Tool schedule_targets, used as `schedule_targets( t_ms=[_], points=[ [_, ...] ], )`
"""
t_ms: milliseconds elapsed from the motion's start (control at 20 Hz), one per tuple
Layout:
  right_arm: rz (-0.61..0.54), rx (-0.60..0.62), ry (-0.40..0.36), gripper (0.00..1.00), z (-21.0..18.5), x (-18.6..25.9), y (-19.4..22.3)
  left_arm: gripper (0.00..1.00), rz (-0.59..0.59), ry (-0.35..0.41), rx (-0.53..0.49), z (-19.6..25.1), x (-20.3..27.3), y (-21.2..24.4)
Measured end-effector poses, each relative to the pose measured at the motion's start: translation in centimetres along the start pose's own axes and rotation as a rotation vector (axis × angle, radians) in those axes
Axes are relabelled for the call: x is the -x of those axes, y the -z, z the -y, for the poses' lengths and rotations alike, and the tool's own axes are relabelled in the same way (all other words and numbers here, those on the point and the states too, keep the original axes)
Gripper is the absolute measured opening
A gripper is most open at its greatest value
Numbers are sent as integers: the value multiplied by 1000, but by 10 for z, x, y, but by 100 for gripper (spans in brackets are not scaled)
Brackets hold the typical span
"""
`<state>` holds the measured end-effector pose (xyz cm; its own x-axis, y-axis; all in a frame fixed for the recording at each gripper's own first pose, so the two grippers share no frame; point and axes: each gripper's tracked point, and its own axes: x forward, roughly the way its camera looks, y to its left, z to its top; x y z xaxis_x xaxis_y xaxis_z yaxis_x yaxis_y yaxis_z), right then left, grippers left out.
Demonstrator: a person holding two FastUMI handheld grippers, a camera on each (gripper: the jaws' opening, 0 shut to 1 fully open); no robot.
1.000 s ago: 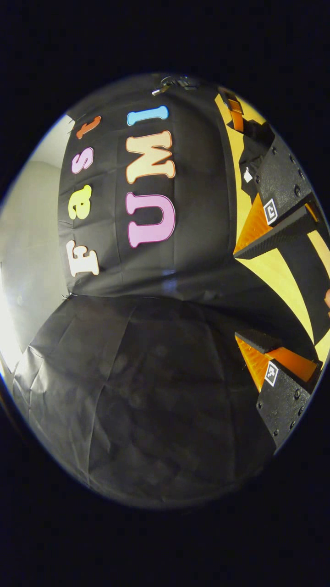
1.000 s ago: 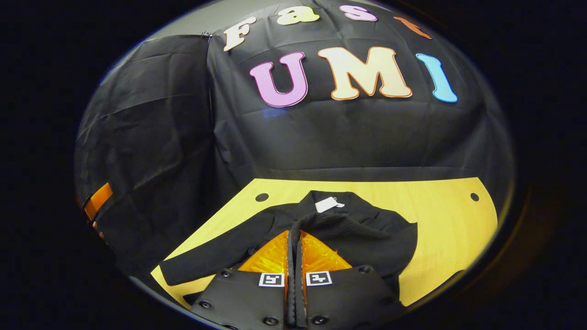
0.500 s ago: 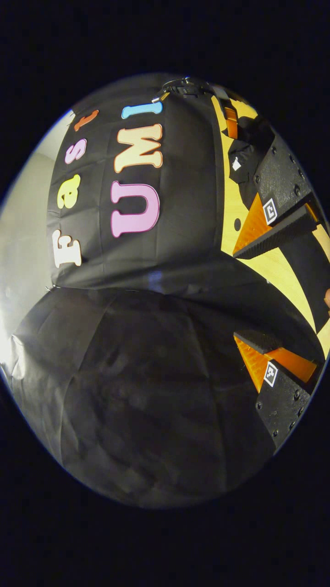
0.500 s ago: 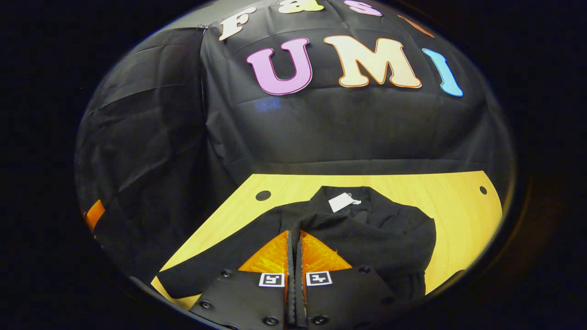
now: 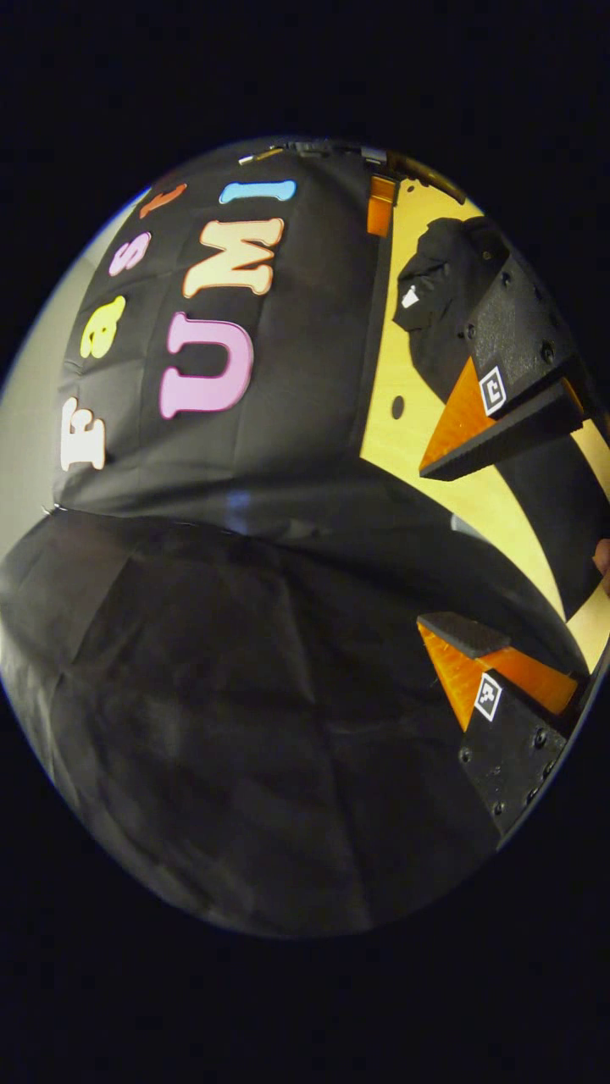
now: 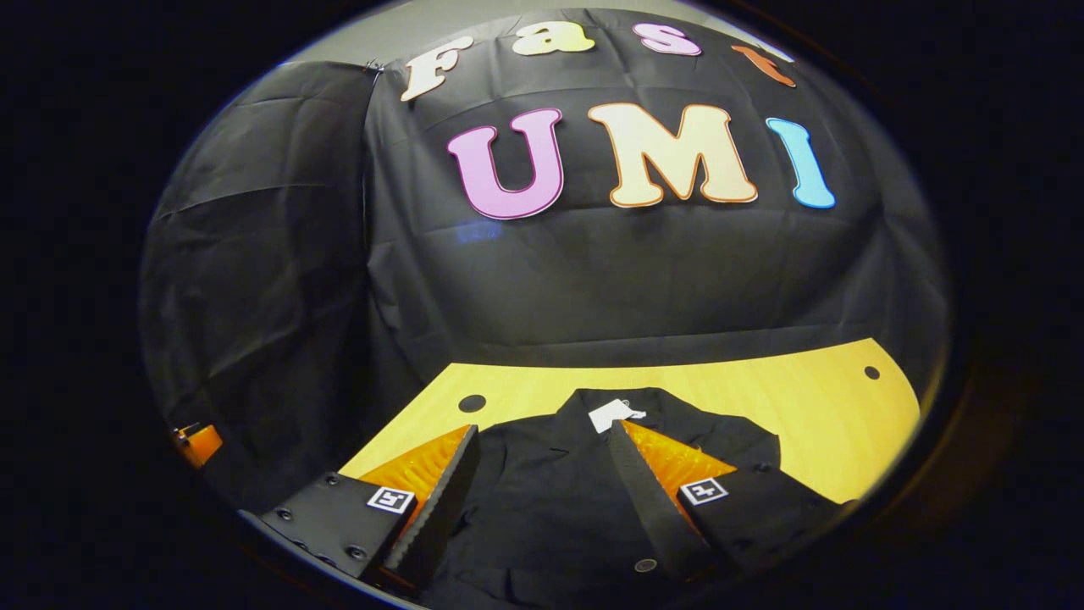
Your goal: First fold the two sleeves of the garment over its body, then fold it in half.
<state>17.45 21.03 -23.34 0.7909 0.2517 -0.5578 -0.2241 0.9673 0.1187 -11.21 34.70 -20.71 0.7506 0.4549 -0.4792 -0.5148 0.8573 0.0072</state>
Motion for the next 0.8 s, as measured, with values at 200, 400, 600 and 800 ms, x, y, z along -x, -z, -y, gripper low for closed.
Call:
schedule_targets(
  t_ms=[200,400,600,800],
  points=[
    [-17,42,15,98,7,9,11,95,-155,-15,8,-10,-5,57],
    [-58,52,22,98,12,13,25,95,-279,-22,-34,-17,4,108],
    [-74,75,16,98,11,17,30,95,-364,-16,-48,-16,15,145],
    [-84,100,13,98,12,22,34,95,-440,-30,1,-21,21,173]
  ],
)
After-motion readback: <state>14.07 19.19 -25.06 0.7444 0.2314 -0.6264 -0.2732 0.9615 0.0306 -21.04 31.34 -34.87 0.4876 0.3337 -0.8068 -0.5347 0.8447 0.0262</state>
